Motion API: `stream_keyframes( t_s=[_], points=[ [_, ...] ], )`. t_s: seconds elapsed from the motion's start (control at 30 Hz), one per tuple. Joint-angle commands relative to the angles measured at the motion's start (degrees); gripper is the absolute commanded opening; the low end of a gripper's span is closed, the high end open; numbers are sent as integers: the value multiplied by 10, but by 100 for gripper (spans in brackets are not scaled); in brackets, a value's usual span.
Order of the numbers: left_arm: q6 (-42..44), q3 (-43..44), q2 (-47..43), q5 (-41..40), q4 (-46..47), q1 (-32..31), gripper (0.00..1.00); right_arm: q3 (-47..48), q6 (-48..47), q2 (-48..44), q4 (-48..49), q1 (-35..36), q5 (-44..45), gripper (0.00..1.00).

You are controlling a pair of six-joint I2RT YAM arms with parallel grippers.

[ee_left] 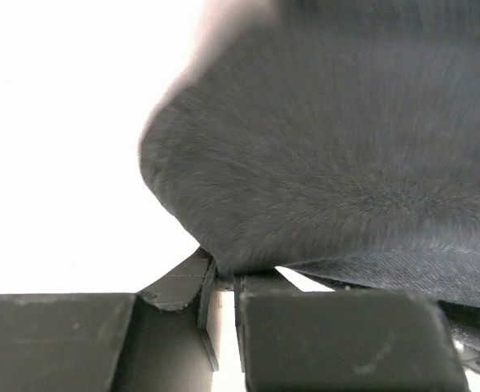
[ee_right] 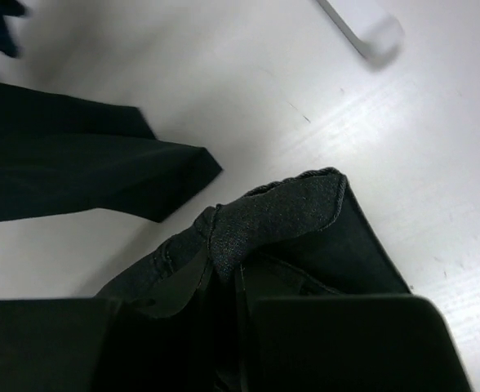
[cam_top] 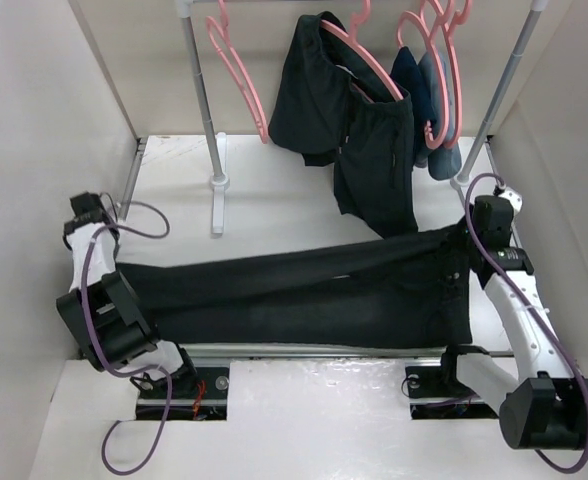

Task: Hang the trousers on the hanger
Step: Fold the trousers at the center of the board.

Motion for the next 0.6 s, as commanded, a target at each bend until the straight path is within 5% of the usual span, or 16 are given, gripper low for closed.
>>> stream_keyframes(
  t_s=[0.0,0.13,0.27,0.4,0.47,0.57],
  points=[
    [0,123,-5,-28,10,10,0,68,-70,-7,110,-9,53,0],
    [-12,214,1,-9,52,10,0,93,-118,-19,121,-9,53,0],
    [14,194,-27,-36,49,10,0,76,-74,-56,58,-9,53,2],
    [87,-2,-92,-128,69,10,0,-6,68,-109,-53,-9,62,28],
    [120,-142,-118,-164,124,10,0,-57,133,-132,-101,-9,62,69],
    [149,-249,-144,-179,179,10,0,-87,204,-176,-159,-9,62,95]
  ],
)
